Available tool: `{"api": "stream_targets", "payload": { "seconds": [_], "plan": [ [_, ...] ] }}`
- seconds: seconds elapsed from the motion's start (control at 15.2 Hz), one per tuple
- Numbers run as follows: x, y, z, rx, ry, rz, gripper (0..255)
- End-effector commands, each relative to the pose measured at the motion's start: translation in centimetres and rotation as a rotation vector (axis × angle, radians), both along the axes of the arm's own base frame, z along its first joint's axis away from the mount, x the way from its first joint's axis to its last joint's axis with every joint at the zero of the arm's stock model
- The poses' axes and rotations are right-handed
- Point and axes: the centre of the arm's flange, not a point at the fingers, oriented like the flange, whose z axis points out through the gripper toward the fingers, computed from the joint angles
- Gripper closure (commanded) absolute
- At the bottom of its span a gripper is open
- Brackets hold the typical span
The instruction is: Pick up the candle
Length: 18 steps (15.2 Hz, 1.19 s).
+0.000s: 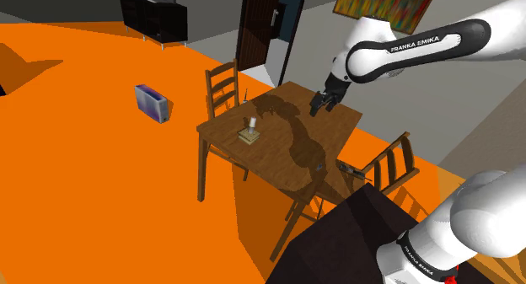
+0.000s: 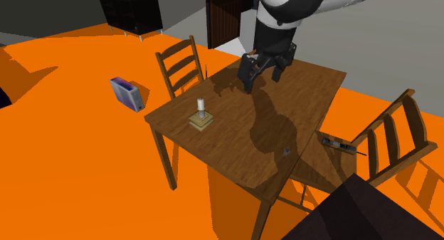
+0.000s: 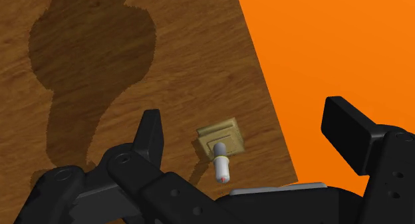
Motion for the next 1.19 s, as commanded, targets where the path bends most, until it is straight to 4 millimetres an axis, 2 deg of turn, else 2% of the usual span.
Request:
{"api": "stream_targets", "payload": {
  "seconds": [0.0, 1.12],
  "plan": [
    [1.9, -0.1, -1.7, -0.001, -0.017, 0.001, 0],
    [18.5, -0.3, -14.9, 0.000, -0.139, 0.004, 0]
  ]
}}
